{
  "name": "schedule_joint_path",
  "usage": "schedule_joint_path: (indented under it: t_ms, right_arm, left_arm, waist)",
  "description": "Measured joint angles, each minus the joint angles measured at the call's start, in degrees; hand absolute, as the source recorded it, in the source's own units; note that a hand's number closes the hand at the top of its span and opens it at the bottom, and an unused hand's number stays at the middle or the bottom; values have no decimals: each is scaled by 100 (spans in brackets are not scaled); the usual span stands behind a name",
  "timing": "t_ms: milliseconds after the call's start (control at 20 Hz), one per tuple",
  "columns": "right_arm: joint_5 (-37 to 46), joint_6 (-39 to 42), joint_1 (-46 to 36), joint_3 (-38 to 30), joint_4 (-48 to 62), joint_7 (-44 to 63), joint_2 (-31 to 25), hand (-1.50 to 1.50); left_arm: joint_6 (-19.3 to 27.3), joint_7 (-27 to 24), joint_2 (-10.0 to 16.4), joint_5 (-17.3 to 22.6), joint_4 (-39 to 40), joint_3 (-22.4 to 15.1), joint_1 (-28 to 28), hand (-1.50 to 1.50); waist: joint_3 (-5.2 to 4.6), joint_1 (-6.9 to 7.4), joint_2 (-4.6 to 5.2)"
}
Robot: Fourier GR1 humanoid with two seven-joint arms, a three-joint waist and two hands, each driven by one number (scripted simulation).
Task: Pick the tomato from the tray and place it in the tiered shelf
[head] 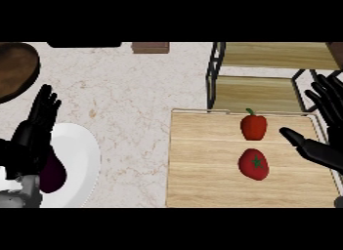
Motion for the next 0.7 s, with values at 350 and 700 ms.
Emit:
schedule_joint_path:
  t_ms: [350,700]
  right_arm:
    - [219,941,368,246,-1288,1409,-1547,-150]
    - [1081,1524,48,606,-2084,3185,-3104,-150]
  left_arm:
    - [17,90,20,9,-111,103,15,0]
    - [-12,81,-46,-31,-95,39,6,0]
  waist:
    - [-14,-16,-10]
    - [-30,79,17]
